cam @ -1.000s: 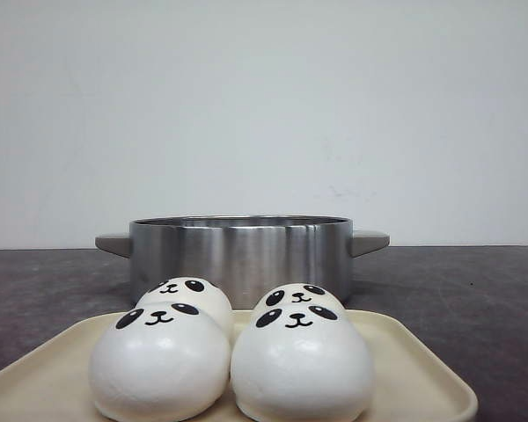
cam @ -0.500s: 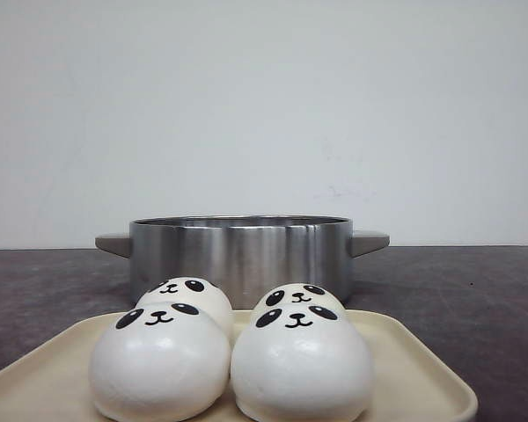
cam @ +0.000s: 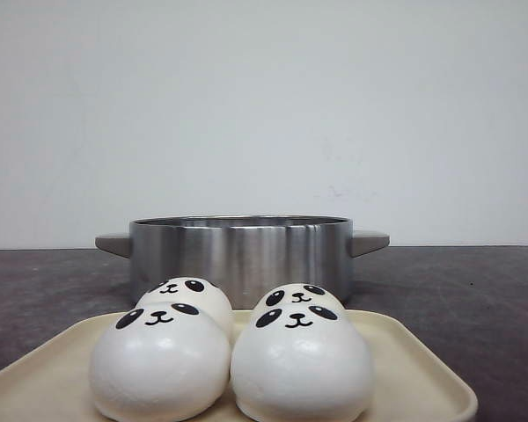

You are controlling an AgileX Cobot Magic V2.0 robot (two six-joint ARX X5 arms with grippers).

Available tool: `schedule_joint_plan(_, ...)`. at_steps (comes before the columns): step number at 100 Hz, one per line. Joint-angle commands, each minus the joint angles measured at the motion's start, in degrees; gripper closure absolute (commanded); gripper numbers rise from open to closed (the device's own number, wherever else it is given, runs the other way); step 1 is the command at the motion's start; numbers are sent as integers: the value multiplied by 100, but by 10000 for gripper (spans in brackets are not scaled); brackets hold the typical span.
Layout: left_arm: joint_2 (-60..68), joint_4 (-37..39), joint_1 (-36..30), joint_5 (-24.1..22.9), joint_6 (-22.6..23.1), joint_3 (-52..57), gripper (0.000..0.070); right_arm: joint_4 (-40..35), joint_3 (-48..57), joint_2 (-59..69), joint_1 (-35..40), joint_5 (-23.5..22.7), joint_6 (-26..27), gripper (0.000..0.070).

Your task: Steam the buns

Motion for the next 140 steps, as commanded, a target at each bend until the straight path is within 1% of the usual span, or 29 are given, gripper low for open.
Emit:
schedule_joint_plan(1, 2, -44, 7, 186, -935, 24, 700, 308, 0, -2, 9, -267, 935, 688)
schedule_joint_plan(7, 2, -42, 7, 302, -1443, 138, 700, 723, 2, -2, 9, -544, 1281, 692)
schedule_joint_plan(14, 4, -48, 7, 479, -1633, 304, 697, 1060, 107, 0, 9, -763, 1676, 694)
schedule_joint_plan(18, 13, -83, 7, 584, -1631, 450, 697, 946, 291, 4, 9, -837, 1814, 695)
schedule_joint_plan(26, 142, -129, 4, 697, -1628, 837, 696, 334, 846, 103, 9, -922, 1801, 695)
schedule_joint_plan(32, 350, -210, 4, 695, -1602, 1215, 696, -221, 1379, 278, 9, -922, 1683, 695)
schedule_joint_plan(41, 822, -354, 2, 743, -1449, 1897, 696, -892, 2243, 710, 9, -925, 1268, 695)
schedule_joint_plan(56, 1716, -745, 0, 1091, -935, 3209, 696, -1832, 3674, 1482, 9, -1049, 695, 694)
schedule_joint_plan(62, 1952, -848, 0, 1255, -831, 3589, 695, -2087, 4089, 1692, 9, -1150, 522, 695)
schedule_joint_plan(64, 2024, -852, 2, 1300, -820, 3703, 685, -2149, 4214, 1759, 9, -1217, 468, 695)
schedule_joint_plan(66, 2087, -846, 2, 1333, -822, 3805, 655, -2186, 4328, 1823, 9, -1307, 428, 694)
schedule_joint_plan(68, 2140, -844, 2, 1357, -828, 3899, 604, -2216, 4430, 1882, 9, -1390, 404, 692)
schedule_joint_plan(70, 2186, -835, 2, 1386, -828, 3980, 537, -2232, 4524, 1928, 9, -1478, 407, 684)
schedule_joint_plan(72, 2225, -817, 2, 1408, -828, 4050, 458, -2243, 4612, 1969, 9, -1545, 411, 659)
schedule_joint_plan(75, 2267, -782, 2, 1425, -828, 4133, 331, -2243, 4725, 2026, 9, -1635, 413, 569)
schedule_joint_plan(76, 2280, -772, 2, 1427, -831, 4168, 270, -2243, 4758, 2041, 9, -1657, 413, 527)
schedule_joint_plan(77, 2284, -769, 2, 1427, -831, 4177, 250, -2240, 4791, 2059, 9, -1676, 415, 479)
schedule_joint_plan(78, 2291, -767, 0, 1429, -835, 4207, 198, -2240, 4822, 2070, 9, -1690, 420, 429)
schedule_joint_plan(79, 2291, -769, 2, 1429, -835, 4216, 182, -2243, 4850, 2081, 9, -1714, 426, 376)
schedule_joint_plan(81, 2295, -772, 0, 1434, -852, 4253, 125, -2243, 4905, 2105, 9, -1751, 446, 267)
schedule_joint_plan(83, 2295, -769, -4, 1449, -861, 4271, 102, -2245, 4955, 2131, 9, -1777, 485, 170)
schedule_joint_plan(85, 2293, -765, -11, 1478, -861, 4280, 102, -2245, 4999, 2155, 9, -1801, 542, 98)
schedule_joint_plan(87, 2286, -765, -17, 1510, -861, 4280, 104, -2243, 5045, 2181, 9, -1851, 614, 46)
schedule_joint_plan(89, 2275, -774, -24, 1539, -859, 4280, 104, -2240, 5069, 2194, 9, -1906, 645, 36)
schedule_joint_plan(98, 2264, -874, -63, 1578, -852, 4280, 104, -2234, 5174, 2304, 9, -2203, 756, 38)
schedule_joint_plan(108, 2277, -966, -205, 1591, -743, 4280, 109, -2238, 5265, 2485, 9, -2363, 772, 47)
schedule_joint_plan(118, 2365, -1093, -417, 1722, -402, 4282, 121, -2323, 5416, 2892, 76, -2647, 866, 128)
schedule_joint_plan(129, 2465, -1429, -610, 1716, -101, 4280, 122, -2538, 5589, 3429, 361, -2590, 870, 137)
schedule_joint_plan(140, 2562, -1746, -748, 1703, 2, 4280, 121, -2820, 5665, 4011, 922, -2295, 874, 139)
